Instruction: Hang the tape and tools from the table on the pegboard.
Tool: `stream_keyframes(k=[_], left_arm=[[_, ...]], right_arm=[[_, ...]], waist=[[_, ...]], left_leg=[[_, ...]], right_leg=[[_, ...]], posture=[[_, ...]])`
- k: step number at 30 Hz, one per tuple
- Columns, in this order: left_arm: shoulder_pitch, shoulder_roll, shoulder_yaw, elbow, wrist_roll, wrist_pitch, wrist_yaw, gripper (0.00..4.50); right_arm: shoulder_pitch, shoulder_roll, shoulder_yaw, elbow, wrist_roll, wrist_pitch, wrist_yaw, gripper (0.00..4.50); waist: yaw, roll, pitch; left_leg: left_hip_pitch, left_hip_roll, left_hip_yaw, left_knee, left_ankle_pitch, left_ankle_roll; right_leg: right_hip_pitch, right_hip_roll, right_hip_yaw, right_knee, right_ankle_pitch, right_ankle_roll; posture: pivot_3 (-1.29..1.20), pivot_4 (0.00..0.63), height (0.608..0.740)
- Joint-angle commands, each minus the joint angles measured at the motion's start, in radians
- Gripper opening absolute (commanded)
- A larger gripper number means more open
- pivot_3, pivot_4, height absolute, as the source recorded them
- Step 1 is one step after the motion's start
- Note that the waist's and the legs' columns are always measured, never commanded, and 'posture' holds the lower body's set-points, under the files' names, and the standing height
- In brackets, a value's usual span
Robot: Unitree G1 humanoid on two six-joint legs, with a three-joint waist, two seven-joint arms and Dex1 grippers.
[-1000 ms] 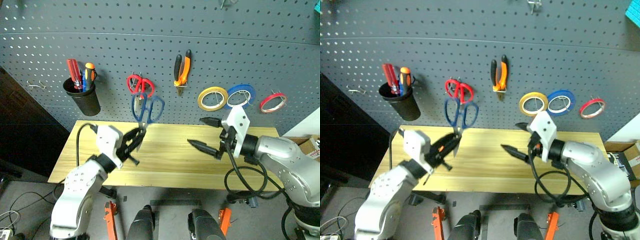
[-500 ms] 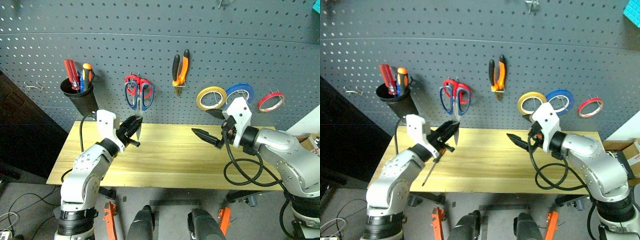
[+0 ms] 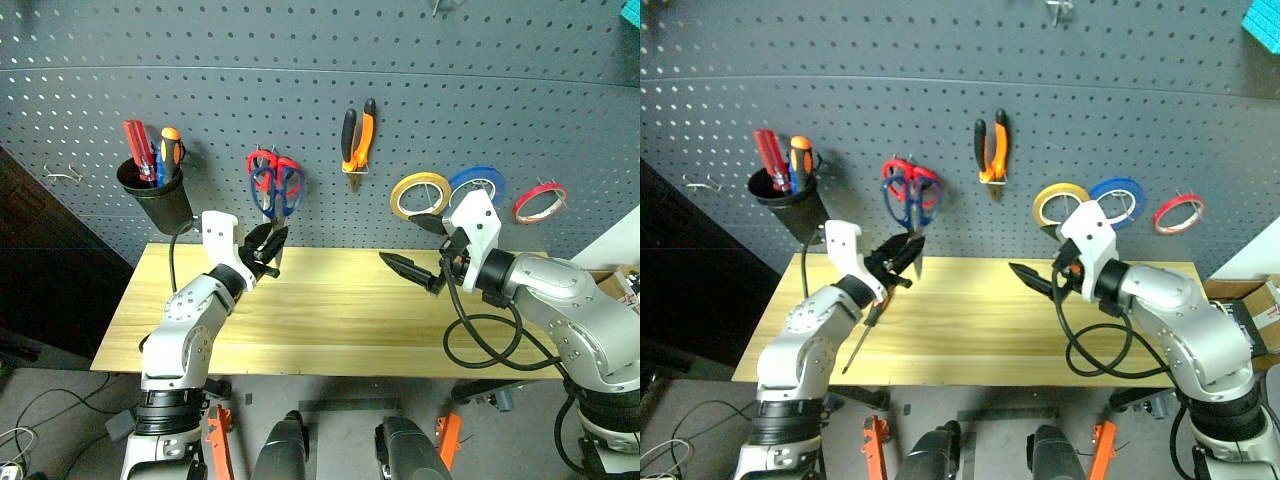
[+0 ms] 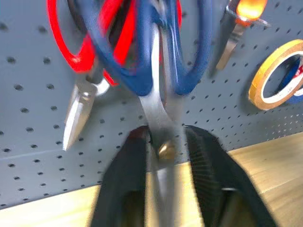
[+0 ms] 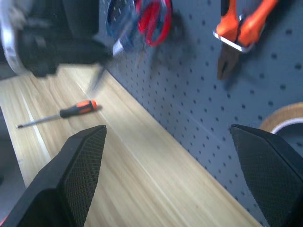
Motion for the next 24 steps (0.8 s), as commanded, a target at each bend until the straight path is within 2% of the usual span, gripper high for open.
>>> stream_keyframes(k=[1,3,7,11,16,20,24], left_arm=[[0.040,0.038,0.007,-0.022,0.048,-0.032,0.012,2.57],[0.088,0.088,-0.017,0.007,0.128,-0.055,0.018,3.15],[0.155,0.142,0.003,0.054,0.145,0.015,0.023,4.37],[0.193,0.259,0.041,0.085,0.168,0.049,-0.015,4.37],[0.151,0.349,0.030,0.195,0.148,0.201,-0.072,4.37],[0.084,0.345,0.000,0.307,0.162,0.220,-0.098,4.37],[-0.005,0.321,-0.037,0.458,0.183,0.211,-0.112,4.37]], right_arm=[[0.008,-0.005,-0.018,-0.059,0.014,0.014,-0.010,4.50],[0.026,0.004,-0.017,-0.064,0.016,0.052,-0.036,4.50],[0.056,0.030,0.013,-0.089,0.022,0.153,-0.093,4.50],[0.051,0.162,-0.027,-0.133,0.158,0.351,-0.164,4.50],[0.011,0.262,-0.039,-0.137,0.216,0.497,-0.237,4.50],[-0.036,0.327,0.005,-0.117,0.202,0.524,-0.283,4.50],[-0.071,0.296,0.142,-0.101,0.117,0.473,-0.304,4.50]], waist=[[-0.002,0.000,0.000],[-0.004,0.000,0.000],[-0.007,0.001,0.001],[-0.006,-0.001,0.004],[-0.005,0.001,0.005],[0.002,0.001,0.006],[0.001,0.001,0.006]], left_leg=[[0.000,0.000,0.000,0.000,0.000,0.000],[0.000,0.000,0.000,-0.001,0.000,0.000],[0.000,0.000,0.000,-0.001,0.000,0.000],[0.000,0.002,-0.001,-0.001,0.000,0.000],[0.000,0.002,-0.001,-0.001,0.000,0.000],[0.000,0.001,-0.001,-0.001,0.000,0.000],[0.000,0.002,-0.001,-0.001,0.000,0.000]], right_leg=[[0.000,0.000,0.000,0.000,0.000,0.000],[0.000,0.000,0.000,0.000,0.001,-0.002],[-0.001,0.000,0.000,0.000,0.001,-0.002],[-0.001,0.001,0.000,0.001,0.000,-0.001],[-0.001,0.001,0.000,0.001,-0.001,-0.001],[-0.001,0.001,0.000,0.001,-0.001,-0.001],[-0.003,0.001,0.000,0.001,-0.001,-0.001]], posture=[[-0.11,0.219,0.740],[-0.11,0.220,0.740],[-0.11,0.224,0.740],[-0.09,0.231,0.740],[-0.08,0.233,0.740],[-0.08,0.237,0.740],[-0.10,0.242,0.740]])
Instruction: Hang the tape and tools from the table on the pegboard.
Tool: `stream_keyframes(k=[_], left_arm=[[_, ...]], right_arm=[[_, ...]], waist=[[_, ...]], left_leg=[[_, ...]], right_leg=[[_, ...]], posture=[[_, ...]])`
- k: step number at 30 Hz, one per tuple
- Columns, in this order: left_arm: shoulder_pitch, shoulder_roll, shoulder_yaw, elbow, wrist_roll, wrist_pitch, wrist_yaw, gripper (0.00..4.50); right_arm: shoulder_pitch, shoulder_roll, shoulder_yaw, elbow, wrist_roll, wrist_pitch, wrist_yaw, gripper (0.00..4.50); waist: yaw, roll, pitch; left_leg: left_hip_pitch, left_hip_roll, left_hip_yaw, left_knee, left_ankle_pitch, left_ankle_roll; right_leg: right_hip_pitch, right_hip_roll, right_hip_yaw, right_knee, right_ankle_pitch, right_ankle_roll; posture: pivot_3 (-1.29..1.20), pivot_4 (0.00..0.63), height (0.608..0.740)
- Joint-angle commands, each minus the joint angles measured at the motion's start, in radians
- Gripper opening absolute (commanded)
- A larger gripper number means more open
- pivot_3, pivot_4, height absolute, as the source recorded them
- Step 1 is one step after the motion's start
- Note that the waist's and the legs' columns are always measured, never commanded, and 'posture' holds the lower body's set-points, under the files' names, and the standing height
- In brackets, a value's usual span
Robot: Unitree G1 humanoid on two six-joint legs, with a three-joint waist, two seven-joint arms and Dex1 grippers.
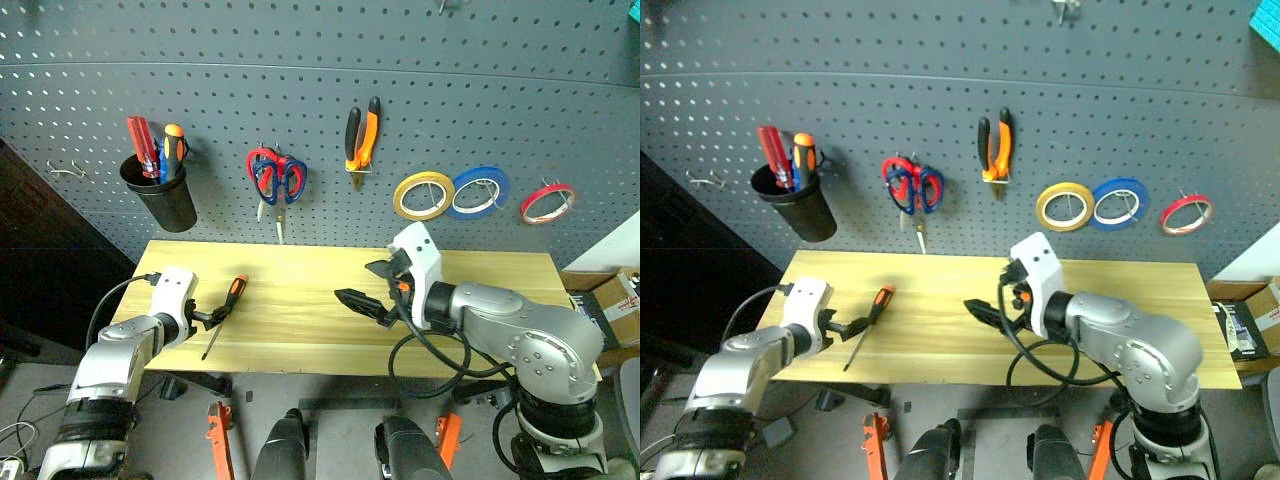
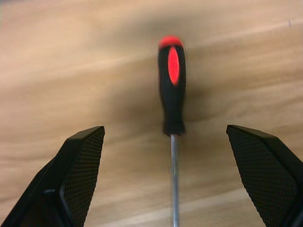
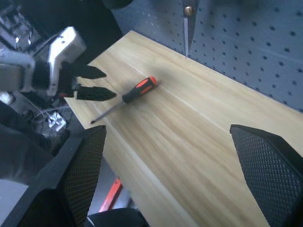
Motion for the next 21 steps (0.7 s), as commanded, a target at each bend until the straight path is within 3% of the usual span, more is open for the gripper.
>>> stream_keyframes(k=[1,11,14,21], left_arm=[[-0.075,-0.018,-0.022,0.108,0.026,-0.022,-0.013,4.37],[-0.258,-0.075,-0.030,0.417,0.059,-0.066,0.002,4.37],[-0.273,-0.082,-0.042,0.475,0.074,-0.085,-0.006,3.81],[-0.232,-0.076,-0.016,0.454,0.077,-0.105,0.001,1.58]], right_arm=[[-0.028,-0.014,0.094,-0.004,-0.060,-0.052,-0.018,4.50],[-0.072,-0.001,0.143,0.021,-0.104,-0.086,-0.007,4.50],[-0.082,0.001,0.143,0.027,-0.108,-0.087,-0.004,4.50],[-0.097,0.003,0.131,0.043,-0.125,-0.113,0.006,4.50]], waist=[[-0.003,0.000,0.000],[-0.023,-0.002,0.003],[-0.030,-0.003,0.005],[-0.032,-0.003,0.005]], left_leg=[[0.000,0.000,0.000,0.000,0.000,0.000],[0.000,0.000,0.001,-0.001,0.000,0.000],[-0.001,0.000,0.001,-0.001,0.000,0.000],[0.000,0.000,0.001,-0.001,0.000,0.000]], right_leg=[[0.000,0.000,0.000,0.000,0.000,0.000],[-0.001,0.000,0.000,0.001,0.001,-0.001],[-0.001,0.000,0.000,0.001,0.001,-0.001],[-0.002,0.000,0.001,0.002,0.001,-0.002]], posture=[[-0.10,0.243,0.740],[-0.12,0.260,0.740],[-0.12,0.258,0.740],[-0.11,0.244,0.740]])
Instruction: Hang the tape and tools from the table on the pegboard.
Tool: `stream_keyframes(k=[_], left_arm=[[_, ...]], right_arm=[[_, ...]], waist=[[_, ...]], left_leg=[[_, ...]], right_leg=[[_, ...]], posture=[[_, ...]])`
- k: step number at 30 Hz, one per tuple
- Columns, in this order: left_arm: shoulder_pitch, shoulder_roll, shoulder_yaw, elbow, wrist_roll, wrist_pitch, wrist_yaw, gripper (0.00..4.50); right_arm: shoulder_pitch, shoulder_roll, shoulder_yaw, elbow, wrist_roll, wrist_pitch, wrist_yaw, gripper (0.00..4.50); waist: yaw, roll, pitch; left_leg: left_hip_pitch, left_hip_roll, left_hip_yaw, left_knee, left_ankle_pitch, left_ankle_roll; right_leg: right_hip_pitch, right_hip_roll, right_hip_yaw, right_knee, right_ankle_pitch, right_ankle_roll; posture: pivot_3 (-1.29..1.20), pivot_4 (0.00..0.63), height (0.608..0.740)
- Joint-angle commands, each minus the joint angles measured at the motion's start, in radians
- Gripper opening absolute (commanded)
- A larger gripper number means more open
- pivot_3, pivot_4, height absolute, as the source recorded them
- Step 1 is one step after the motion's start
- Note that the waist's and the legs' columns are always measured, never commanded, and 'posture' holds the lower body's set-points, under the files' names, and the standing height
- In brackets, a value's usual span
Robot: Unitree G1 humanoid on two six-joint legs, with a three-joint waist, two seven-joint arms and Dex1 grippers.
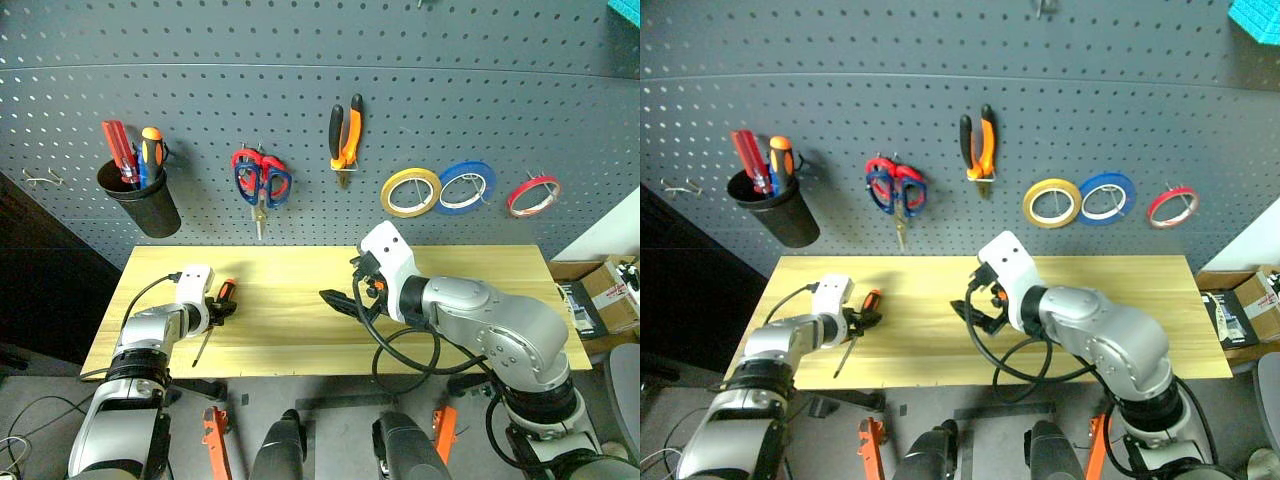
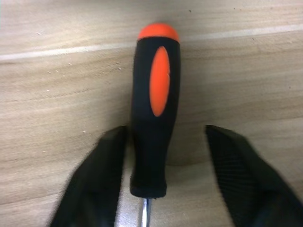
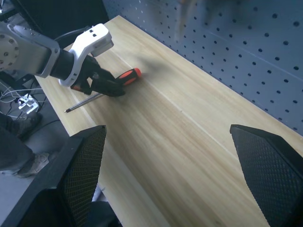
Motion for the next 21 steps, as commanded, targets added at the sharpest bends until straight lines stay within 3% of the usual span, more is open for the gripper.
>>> stream_keyframes(k=[1,3,11,14,18,21], left_arm=[[0.035,0.009,0.030,-0.033,0.003,-0.038,0.019,1.25],[0.103,0.007,0.055,-0.186,0.004,-0.125,0.048,0.69],[0.458,-0.043,0.178,-0.798,-0.004,-0.191,0.181,0.67],[0.548,-0.060,0.203,-0.984,0.035,-0.335,0.219,0.67],[0.539,-0.074,0.227,-1.114,0.070,-0.406,0.285,0.67],[0.419,-0.066,0.256,-1.143,0.071,-0.405,0.340,0.67]], right_arm=[[-0.020,0.002,-0.015,-0.018,-0.007,-0.047,0.017,4.50],[-0.017,-0.027,0.003,-0.042,-0.032,-0.137,0.057,4.50],[0.054,-0.111,-0.006,-0.110,-0.049,-0.441,0.234,4.50],[0.030,-0.105,-0.040,-0.091,-0.029,-0.485,0.266,4.50],[0.006,-0.091,-0.065,-0.047,-0.029,-0.536,0.286,4.50],[-0.024,-0.060,-0.094,0.005,-0.040,-0.581,0.274,4.50]], waist=[[0.000,0.000,0.000],[0.000,0.000,0.000],[0.005,-0.001,0.000],[0.008,-0.001,0.000],[0.033,-0.001,0.000],[0.050,-0.001,0.000]], left_leg=[[0.000,0.000,0.000,0.000,0.000,0.000],[0.000,0.000,0.000,0.000,0.000,0.000],[-0.002,0.003,0.001,-0.002,-0.001,-0.001],[-0.002,0.002,0.001,-0.002,0.000,-0.001],[-0.001,0.003,0.000,-0.001,0.001,0.000],[0.000,0.002,0.001,-0.001,0.001,0.000]], right_leg=[[0.000,0.000,0.000,0.000,0.000,0.000],[0.000,0.000,0.000,0.000,0.000,0.000],[-0.002,-0.003,0.001,-0.002,0.000,0.000],[-0.002,-0.002,0.001,-0.002,0.000,0.000],[-0.002,0.000,0.000,-0.002,0.001,-0.002],[0.000,0.000,-0.001,-0.002,0.002,-0.002]], posture=[[-0.11,0.243,0.740],[-0.11,0.239,0.740],[-0.07,0.225,0.740],[-0.05,0.218,0.740],[-0.03,0.209,0.740],[-0.02,0.200,0.740]])
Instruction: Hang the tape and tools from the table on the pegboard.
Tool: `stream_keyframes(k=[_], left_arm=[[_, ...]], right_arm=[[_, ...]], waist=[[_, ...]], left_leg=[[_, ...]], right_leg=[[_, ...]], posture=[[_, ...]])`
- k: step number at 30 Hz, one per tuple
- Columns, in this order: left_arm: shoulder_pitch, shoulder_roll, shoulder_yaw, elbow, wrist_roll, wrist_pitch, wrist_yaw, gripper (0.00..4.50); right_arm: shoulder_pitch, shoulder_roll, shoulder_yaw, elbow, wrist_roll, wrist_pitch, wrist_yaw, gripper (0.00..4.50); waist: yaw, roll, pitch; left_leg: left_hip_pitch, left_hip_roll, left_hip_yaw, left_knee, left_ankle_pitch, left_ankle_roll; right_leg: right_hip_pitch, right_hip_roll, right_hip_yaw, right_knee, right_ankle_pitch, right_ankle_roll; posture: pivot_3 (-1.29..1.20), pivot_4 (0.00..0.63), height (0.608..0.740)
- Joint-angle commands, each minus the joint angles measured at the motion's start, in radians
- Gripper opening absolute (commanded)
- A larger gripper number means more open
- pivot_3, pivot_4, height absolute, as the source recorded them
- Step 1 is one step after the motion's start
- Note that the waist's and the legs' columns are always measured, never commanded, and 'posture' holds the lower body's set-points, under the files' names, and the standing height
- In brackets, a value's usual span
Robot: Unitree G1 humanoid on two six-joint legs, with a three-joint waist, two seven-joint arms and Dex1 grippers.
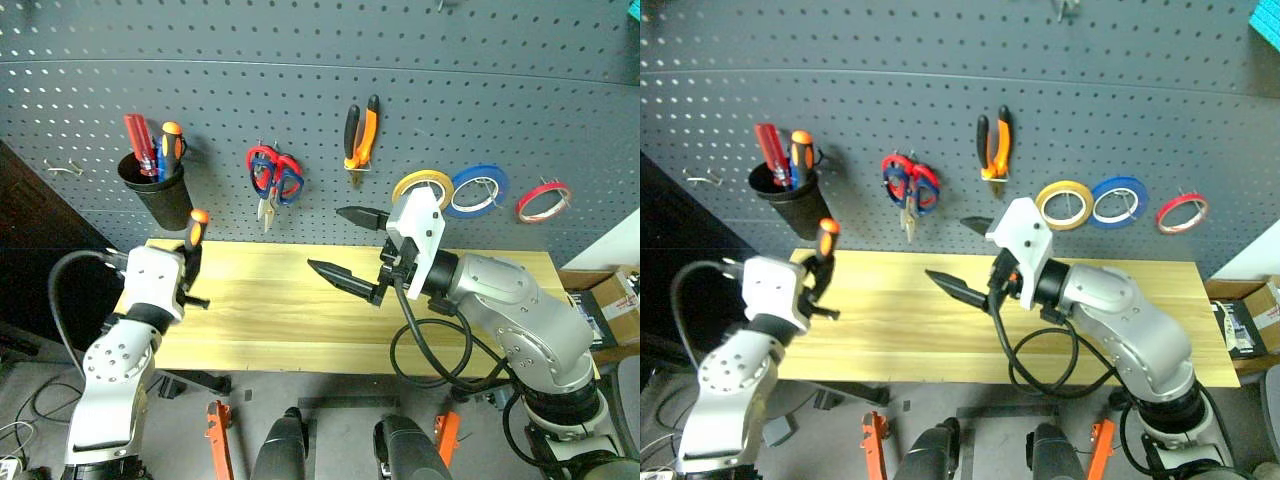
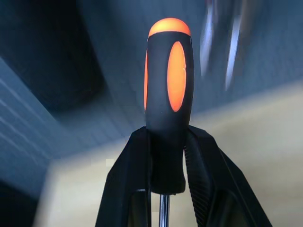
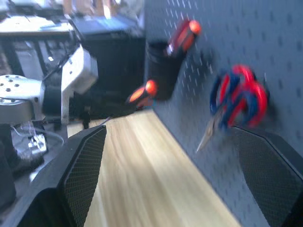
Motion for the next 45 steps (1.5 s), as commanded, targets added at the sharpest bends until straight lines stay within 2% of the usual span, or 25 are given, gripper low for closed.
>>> stream_keyframes(k=[1,6,10,15,21,27,39,41,43,45], left_arm=[[-0.126,0.011,0.053,-0.059,0.008,-0.019,0.063,0.67],[-0.439,0.033,0.073,0.023,-0.054,0.023,0.095,0.67],[-0.593,0.015,0.070,0.101,-0.092,0.032,0.101,0.67],[-0.652,0.023,0.075,0.234,-0.078,-0.034,0.099,0.67],[-0.704,0.015,0.069,0.529,-0.055,-0.208,0.108,0.67],[-0.695,0.012,0.082,0.586,-0.042,-0.253,0.161,0.67],[-0.654,0.002,0.104,0.476,-0.056,-0.259,0.261,4.46],[-0.670,0.021,0.056,0.405,-0.072,-0.219,0.192,4.46],[-0.639,0.024,-0.010,0.310,-0.157,-0.086,0.071,4.46],[-0.584,0.007,-0.023,0.250,-0.238,0.053,0.033,4.46]], right_arm=[[-0.045,0.024,-0.048,0.033,-0.005,-0.071,-0.001,4.50],[-0.074,0.032,-0.049,0.086,-0.012,-0.106,0.013,4.50],[-0.079,0.050,-0.045,0.121,-0.034,-0.134,-0.005,4.50],[-0.077,0.069,-0.039,0.129,-0.048,-0.145,-0.015,4.50],[-0.071,0.079,-0.032,0.125,-0.057,-0.141,-0.024,4.50],[-0.060,0.066,-0.038,0.101,-0.060,-0.126,-0.030,4.50],[-0.058,0.036,-0.047,0.108,-0.055,-0.126,-0.007,4.50],[-0.040,0.016,-0.080,0.082,-0.022,-0.112,0.004,4.50],[-0.007,-0.009,-0.117,0.051,0.022,-0.088,0.016,4.50],[0.033,-0.036,-0.138,0.032,0.048,-0.074,0.030,4.50]], waist=[[0.009,0.000,0.000],[0.015,-0.002,-0.001],[0.008,-0.003,-0.002],[-0.006,-0.003,-0.002],[-0.009,-0.003,-0.002],[-0.013,-0.003,-0.002],[-0.014,-0.004,-0.003],[-0.014,-0.005,-0.003],[-0.006,-0.006,-0.005],[0.001,-0.005,-0.011]], left_leg=[[0.000,0.000,0.000,0.001,0.000,0.000],[-0.001,-0.002,-0.001,0.002,0.001,-0.001],[-0.001,-0.003,0.000,0.002,0.001,-0.001],[-0.001,-0.002,0.000,0.000,0.002,-0.001],[-0.001,-0.003,0.000,0.001,0.002,-0.002],[-0.002,-0.003,0.000,0.001,0.002,-0.002],[-0.002,-0.003,0.000,0.003,0.002,-0.003],[-0.002,-0.003,0.000,0.003,0.002,-0.003],[-0.002,-0.003,0.000,0.003,0.002,-0.003],[-0.002,-0.004,-0.001,0.003,0.002,-0.003]], right_leg=[[0.000,0.000,0.000,0.000,0.000,0.001],[0.001,0.000,-0.001,-0.001,0.002,0.004],[0.002,-0.001,0.000,-0.001,0.003,0.004],[0.000,0.000,0.000,0.000,0.003,0.004],[0.000,0.000,-0.001,0.001,0.003,0.004],[0.000,0.000,0.000,0.001,0.003,0.004],[0.000,0.000,0.000,0.002,0.004,0.005],[0.000,0.000,0.000,0.002,0.004,0.005],[0.000,0.000,-0.001,0.002,0.004,0.005],[0.002,-0.001,-0.001,0.000,0.004,0.005]], posture=[[-0.02,0.195,0.740],[-0.01,0.183,0.740],[-0.02,0.175,0.740],[-0.04,0.173,0.740],[-0.06,0.174,0.740],[-0.08,0.175,0.740],[-0.07,0.160,0.740],[-0.06,0.155,0.740],[-0.05,0.149,0.740],[-0.05,0.138,0.740]])
